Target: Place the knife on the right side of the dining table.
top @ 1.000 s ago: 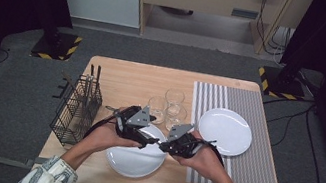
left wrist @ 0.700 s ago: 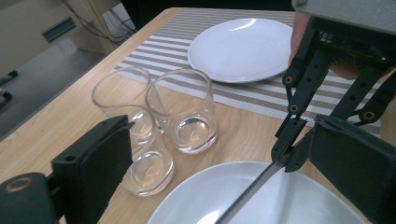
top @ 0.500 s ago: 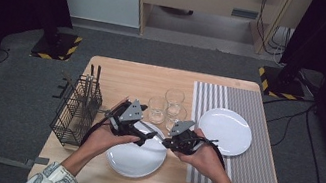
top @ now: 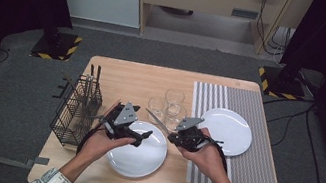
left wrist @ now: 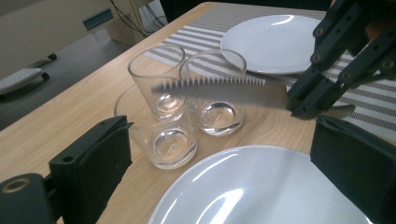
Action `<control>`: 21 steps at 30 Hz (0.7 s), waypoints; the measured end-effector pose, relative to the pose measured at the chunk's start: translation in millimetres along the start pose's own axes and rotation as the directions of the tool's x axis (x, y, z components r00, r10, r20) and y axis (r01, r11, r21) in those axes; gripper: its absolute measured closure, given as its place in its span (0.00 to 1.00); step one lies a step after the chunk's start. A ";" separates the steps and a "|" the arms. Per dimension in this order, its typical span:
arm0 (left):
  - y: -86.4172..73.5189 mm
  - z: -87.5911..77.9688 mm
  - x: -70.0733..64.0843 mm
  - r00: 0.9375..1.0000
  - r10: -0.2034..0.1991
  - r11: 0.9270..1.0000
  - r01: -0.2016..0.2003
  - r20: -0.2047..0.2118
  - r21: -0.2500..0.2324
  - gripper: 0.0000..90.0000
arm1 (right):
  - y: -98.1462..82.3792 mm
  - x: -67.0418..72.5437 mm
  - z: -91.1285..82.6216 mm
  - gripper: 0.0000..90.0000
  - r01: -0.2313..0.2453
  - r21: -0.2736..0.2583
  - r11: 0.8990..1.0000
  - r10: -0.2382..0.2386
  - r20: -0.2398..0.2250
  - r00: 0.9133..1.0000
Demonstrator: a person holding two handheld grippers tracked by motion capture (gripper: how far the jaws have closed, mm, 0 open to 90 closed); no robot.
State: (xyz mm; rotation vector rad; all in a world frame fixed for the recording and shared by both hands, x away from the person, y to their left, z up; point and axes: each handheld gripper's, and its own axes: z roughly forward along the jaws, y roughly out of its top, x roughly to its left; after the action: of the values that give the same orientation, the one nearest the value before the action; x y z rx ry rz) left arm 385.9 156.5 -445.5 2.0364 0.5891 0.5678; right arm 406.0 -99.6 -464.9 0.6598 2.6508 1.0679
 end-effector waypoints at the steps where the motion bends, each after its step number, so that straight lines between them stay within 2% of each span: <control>1: -1.1 0.8 -0.4 1.000 0.001 1.000 -0.001 0.000 0.001 0.05 | -0.3 -0.7 -0.9 0.92 -0.009 -0.007 1.000 0.009 0.007 1.000; 3: -3.4 2.6 -1.1 1.000 -0.004 1.000 0.004 0.004 0.006 0.05 | -1.3 -2.8 -3.2 0.92 -0.022 -0.019 1.000 0.023 0.011 1.000; 7: -8.5 6.3 -3.9 1.000 0.013 1.000 -0.013 -0.012 0.029 0.05 | -3.5 -5.7 -6.0 0.92 -0.031 -0.031 0.999 0.032 0.026 0.999; 9: -13.2 8.4 -5.9 1.000 -0.004 1.000 0.004 -0.008 0.028 0.05 | -5.3 -6.7 -7.2 0.92 -0.046 -0.042 0.998 0.048 0.036 0.998; 14: -22.0 12.5 -8.7 1.000 -0.011 0.999 0.011 -0.003 0.052 0.05 | -8.3 -7.9 -9.1 0.92 -0.057 -0.047 0.997 0.059 0.044 0.997; 16: -24.0 13.3 -8.3 1.000 -0.030 0.998 0.030 0.007 0.046 0.05 | -8.3 -9.3 -10.8 0.92 -0.061 -0.049 0.997 0.063 0.042 0.997; 21: -27.0 15.6 -9.1 1.000 -0.026 0.997 0.026 0.000 0.067 0.05 | -9.1 -14.0 -14.7 0.92 -0.076 -0.043 0.996 0.078 0.049 0.996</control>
State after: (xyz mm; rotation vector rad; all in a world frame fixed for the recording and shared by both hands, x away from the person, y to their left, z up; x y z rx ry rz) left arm 383.2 153.6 -477.7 2.0885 0.6409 0.5388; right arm 410.2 -120.9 -460.4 0.7756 2.5727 1.1073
